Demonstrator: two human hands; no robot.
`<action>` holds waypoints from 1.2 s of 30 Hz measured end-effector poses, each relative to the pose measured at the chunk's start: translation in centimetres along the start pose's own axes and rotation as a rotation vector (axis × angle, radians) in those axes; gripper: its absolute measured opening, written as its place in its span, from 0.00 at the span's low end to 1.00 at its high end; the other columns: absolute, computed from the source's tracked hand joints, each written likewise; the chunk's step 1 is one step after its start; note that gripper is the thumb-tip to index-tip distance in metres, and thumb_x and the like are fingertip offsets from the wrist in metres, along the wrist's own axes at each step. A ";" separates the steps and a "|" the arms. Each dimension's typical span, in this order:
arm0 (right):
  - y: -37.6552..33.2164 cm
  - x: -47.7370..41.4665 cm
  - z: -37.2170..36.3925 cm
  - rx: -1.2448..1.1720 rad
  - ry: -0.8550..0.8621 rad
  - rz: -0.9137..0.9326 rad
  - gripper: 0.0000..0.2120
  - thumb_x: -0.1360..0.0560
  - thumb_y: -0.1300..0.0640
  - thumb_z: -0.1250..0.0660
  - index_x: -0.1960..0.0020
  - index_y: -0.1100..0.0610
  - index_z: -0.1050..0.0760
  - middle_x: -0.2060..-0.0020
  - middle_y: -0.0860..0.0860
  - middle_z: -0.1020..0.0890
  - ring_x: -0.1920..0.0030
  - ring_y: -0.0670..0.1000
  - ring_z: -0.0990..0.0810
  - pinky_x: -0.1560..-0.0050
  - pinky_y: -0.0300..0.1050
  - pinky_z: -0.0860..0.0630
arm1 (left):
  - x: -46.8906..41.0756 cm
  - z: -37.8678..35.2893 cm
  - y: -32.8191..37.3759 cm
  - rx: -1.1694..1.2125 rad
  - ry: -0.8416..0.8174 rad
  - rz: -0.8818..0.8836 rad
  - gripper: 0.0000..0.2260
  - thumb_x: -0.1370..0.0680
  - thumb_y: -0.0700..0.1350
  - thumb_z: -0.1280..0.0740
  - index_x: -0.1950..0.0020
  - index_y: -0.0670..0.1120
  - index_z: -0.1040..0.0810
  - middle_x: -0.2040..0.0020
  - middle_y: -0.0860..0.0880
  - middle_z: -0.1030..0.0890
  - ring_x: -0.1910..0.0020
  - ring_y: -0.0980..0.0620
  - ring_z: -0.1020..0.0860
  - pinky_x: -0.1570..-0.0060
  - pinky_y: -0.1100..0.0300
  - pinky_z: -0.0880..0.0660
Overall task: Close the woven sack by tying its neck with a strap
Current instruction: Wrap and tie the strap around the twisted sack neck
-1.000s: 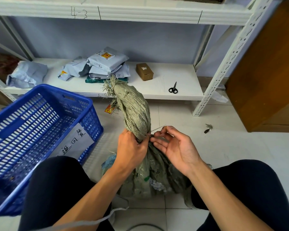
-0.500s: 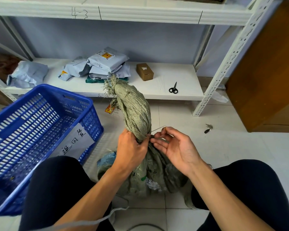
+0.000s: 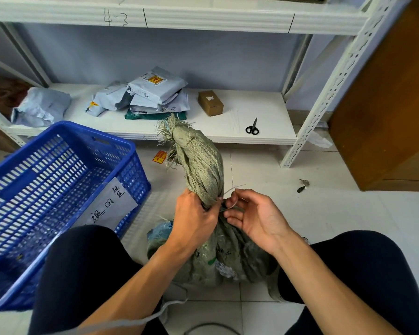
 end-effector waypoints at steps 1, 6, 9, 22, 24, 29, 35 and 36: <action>0.0 0.0 0.0 0.012 -0.001 -0.009 0.11 0.21 0.57 0.39 0.61 0.57 0.26 0.65 0.54 0.22 0.69 0.51 0.21 0.66 0.41 0.22 | 0.1 0.0 0.1 0.009 -0.007 0.004 0.04 0.25 0.37 0.29 0.52 0.45 0.16 0.59 0.54 0.18 0.60 0.54 0.20 0.61 0.79 0.31; -0.2 -0.1 0.2 0.042 -0.020 -0.050 0.09 0.24 0.56 0.37 0.62 0.56 0.26 0.66 0.52 0.24 0.72 0.50 0.27 0.63 0.44 0.28 | 0.2 -0.3 0.2 0.044 -0.031 0.033 0.04 0.24 0.39 0.29 0.51 0.45 0.16 0.58 0.54 0.18 0.61 0.55 0.20 0.61 0.75 0.26; 0.0 -0.2 0.2 0.078 -0.023 -0.068 0.09 0.24 0.57 0.37 0.63 0.56 0.27 0.68 0.52 0.26 0.73 0.50 0.30 0.64 0.45 0.30 | 0.2 -0.6 0.0 0.048 -0.040 0.041 0.04 0.24 0.39 0.30 0.55 0.47 0.18 0.60 0.53 0.17 0.63 0.56 0.20 0.63 0.71 0.26; -0.2 -0.3 0.9 0.381 0.039 0.044 0.09 0.22 0.59 0.36 0.58 0.60 0.20 0.67 0.53 0.23 0.71 0.50 0.28 0.62 0.45 0.29 | -0.3 -1.0 -0.8 0.114 -0.080 0.159 0.10 0.22 0.42 0.29 0.63 0.44 0.19 0.67 0.49 0.16 0.68 0.51 0.19 0.67 0.52 0.23; -0.6 -0.5 1.2 0.495 0.126 0.173 0.05 0.23 0.61 0.32 0.55 0.59 0.18 0.65 0.55 0.19 0.70 0.51 0.25 0.62 0.45 0.26 | -0.3 -1.0 -1.3 0.145 -0.093 0.206 0.10 0.23 0.44 0.28 0.63 0.44 0.19 0.67 0.50 0.17 0.67 0.51 0.19 0.67 0.51 0.22; -0.9 -0.6 1.3 0.597 0.144 0.322 0.03 0.23 0.62 0.29 0.53 0.57 0.17 0.60 0.56 0.15 0.69 0.52 0.22 0.61 0.45 0.22 | -0.5 -1.1 -2.2 0.355 -0.139 0.356 0.07 0.24 0.44 0.27 0.57 0.40 0.17 0.59 0.40 0.15 0.61 0.41 0.17 0.58 0.41 0.20; -0.5 -1.2 1.1 0.764 0.178 0.456 0.02 0.23 0.58 0.29 0.55 0.55 0.19 0.61 0.57 0.17 0.70 0.52 0.22 0.61 0.45 0.23 | -0.9 -1.1 -2.3 0.493 -0.158 0.429 0.03 0.24 0.39 0.27 0.53 0.38 0.16 0.55 0.41 0.15 0.59 0.47 0.17 0.52 0.48 0.19; -0.5 -1.4 1.1 0.770 0.181 0.465 0.03 0.23 0.59 0.29 0.55 0.55 0.19 0.61 0.57 0.17 0.70 0.53 0.22 0.60 0.45 0.23 | -0.9 -1.2 -2.4 0.495 -0.163 0.446 0.03 0.24 0.39 0.27 0.53 0.39 0.16 0.55 0.42 0.14 0.57 0.45 0.16 0.52 0.49 0.19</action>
Point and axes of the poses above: each hand's wrist, its own x-axis away from the middle knuckle, its own z-axis out of the back of the hand, y = z × x, the point moved 2 cm from there along -x, towards the middle knuckle
